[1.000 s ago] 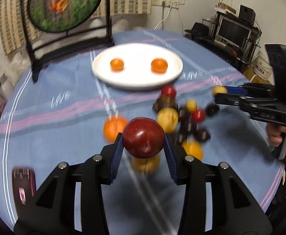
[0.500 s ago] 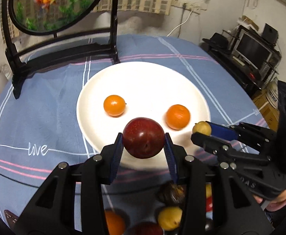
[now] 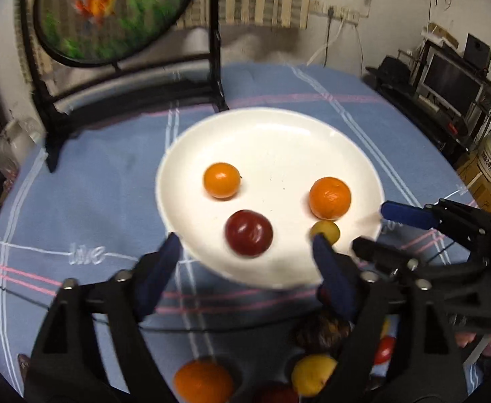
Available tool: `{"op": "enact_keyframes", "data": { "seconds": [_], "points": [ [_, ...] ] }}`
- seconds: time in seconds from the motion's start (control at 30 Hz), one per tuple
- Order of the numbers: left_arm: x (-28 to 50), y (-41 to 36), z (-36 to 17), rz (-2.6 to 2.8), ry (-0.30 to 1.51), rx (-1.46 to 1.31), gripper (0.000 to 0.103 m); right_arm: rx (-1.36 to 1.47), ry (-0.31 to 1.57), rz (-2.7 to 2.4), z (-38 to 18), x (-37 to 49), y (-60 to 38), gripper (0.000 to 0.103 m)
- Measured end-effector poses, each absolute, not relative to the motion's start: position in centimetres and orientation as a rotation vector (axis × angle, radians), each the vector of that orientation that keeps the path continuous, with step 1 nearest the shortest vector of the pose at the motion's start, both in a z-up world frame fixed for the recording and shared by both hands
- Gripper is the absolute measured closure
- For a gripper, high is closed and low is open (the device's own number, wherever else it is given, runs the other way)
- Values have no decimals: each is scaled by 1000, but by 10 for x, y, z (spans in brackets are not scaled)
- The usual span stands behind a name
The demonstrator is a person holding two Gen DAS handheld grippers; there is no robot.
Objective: Organize fruits
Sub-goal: 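Lower the red plum and yellow fruit onto the white plate, opening both tools, then grasp the pale striped fruit with the left tool while the right tool grasps a dark plum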
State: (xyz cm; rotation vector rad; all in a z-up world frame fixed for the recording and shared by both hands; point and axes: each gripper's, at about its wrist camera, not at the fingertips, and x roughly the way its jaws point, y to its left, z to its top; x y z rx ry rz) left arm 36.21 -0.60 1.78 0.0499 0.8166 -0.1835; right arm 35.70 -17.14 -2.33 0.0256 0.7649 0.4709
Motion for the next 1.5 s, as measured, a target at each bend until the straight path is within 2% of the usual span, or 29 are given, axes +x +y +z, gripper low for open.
{"op": "enact_keyframes", "data": {
  "seconds": [0.07, 0.17, 0.33, 0.53, 0.63, 1.1, 1.3, 1.37, 1.5],
  "points": [
    [341, -1, 25, -149, 776, 59, 8, 30, 771, 470, -23, 346, -177, 42],
    [309, 7, 27, -149, 754, 67, 5, 51, 774, 489, -25, 326, -186, 42],
    [265, 29, 12, -157, 765, 33, 4, 48, 762, 466, -37, 293, -200, 42],
    [234, 50, -12, -133, 781, -7, 5, 23, 886, 455, -61, 288, -200, 42],
    [222, 56, -15, -162, 779, -32, 5, -21, 886, 470, -62, 281, -194, 42],
    [211, 35, -26, -238, 801, 67, 6, -84, 892, 478, -70, 262, -194, 43],
    [213, 34, -29, -246, 823, 65, 12, -87, 890, 457, -74, 265, -197, 52],
    [214, 35, -31, -255, 836, 60, 20, -82, 888, 454, -75, 267, -199, 55],
    [215, 31, -36, -272, 859, 65, 27, -91, 878, 449, -75, 267, -197, 57]
  ]
}}
